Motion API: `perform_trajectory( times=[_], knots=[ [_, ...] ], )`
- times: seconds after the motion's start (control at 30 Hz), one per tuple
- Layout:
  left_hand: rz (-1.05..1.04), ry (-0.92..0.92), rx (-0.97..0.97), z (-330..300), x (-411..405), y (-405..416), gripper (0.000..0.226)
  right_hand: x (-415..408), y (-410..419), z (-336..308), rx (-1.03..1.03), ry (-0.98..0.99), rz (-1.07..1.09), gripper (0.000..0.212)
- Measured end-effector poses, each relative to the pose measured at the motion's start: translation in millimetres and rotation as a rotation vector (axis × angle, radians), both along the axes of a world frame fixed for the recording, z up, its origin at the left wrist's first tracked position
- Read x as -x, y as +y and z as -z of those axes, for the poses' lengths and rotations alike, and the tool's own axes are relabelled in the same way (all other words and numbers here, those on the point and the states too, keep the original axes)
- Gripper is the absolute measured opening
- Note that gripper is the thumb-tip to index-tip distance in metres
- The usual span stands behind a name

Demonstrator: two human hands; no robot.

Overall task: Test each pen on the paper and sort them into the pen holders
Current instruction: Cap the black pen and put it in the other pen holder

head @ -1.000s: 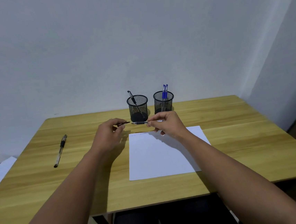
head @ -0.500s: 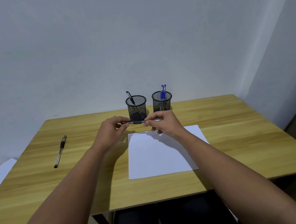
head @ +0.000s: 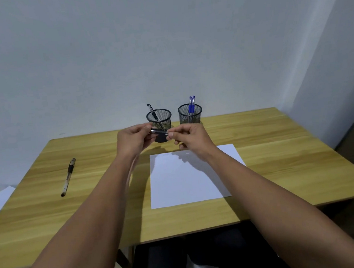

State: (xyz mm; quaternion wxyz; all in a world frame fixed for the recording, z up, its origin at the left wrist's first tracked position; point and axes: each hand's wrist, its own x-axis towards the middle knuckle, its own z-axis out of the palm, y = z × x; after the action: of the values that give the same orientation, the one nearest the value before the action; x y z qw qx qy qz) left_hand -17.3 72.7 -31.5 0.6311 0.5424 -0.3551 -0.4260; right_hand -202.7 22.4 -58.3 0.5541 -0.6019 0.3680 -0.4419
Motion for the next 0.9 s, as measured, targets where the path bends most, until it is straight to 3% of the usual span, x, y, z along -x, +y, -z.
perform_trajectory(
  times=[0.17, 0.33, 0.47, 0.57, 0.73, 0.8, 0.9],
  knots=[
    [-0.027, -0.046, 0.019, -18.1, 14.4, -8.8, 0.009, -1.8, -1.7, 0.4, 0.012, -0.023, 0.029, 0.012],
    [0.127, -0.312, 0.037, -33.6, 8.7, -19.9, 0.016, 1.8, -23.3, -16.2, 0.179, 0.441, -0.031, 0.007],
    [-0.085, -0.47, 0.059, -20.1, -11.7, -43.1, 0.038, -3.0, -57.0, -46.5, 0.308, 0.406, 0.162, 0.006],
    [-0.098, -0.534, -0.011, 0.5, -20.1, -57.1, 0.06, -12.8, -79.8, -68.9, 0.315, 0.372, 0.248, 0.01],
    [-0.022, -0.653, -0.251, 34.7, -21.1, -83.6, 0.126, -44.7, -106.4, -77.7, 0.328, 0.449, 0.262, 0.018],
    [-0.058, -0.746, -0.287, 43.6, -16.7, -91.4, 0.119, -58.3, -112.9, -75.2, 0.364, 0.56, 0.255, 0.021],
    [-0.113, -0.831, -0.272, 46.1, -6.3, -91.8, 0.084, -75.5, -115.6, -69.3, 0.404, 0.725, 0.235, 0.02]
  ],
)
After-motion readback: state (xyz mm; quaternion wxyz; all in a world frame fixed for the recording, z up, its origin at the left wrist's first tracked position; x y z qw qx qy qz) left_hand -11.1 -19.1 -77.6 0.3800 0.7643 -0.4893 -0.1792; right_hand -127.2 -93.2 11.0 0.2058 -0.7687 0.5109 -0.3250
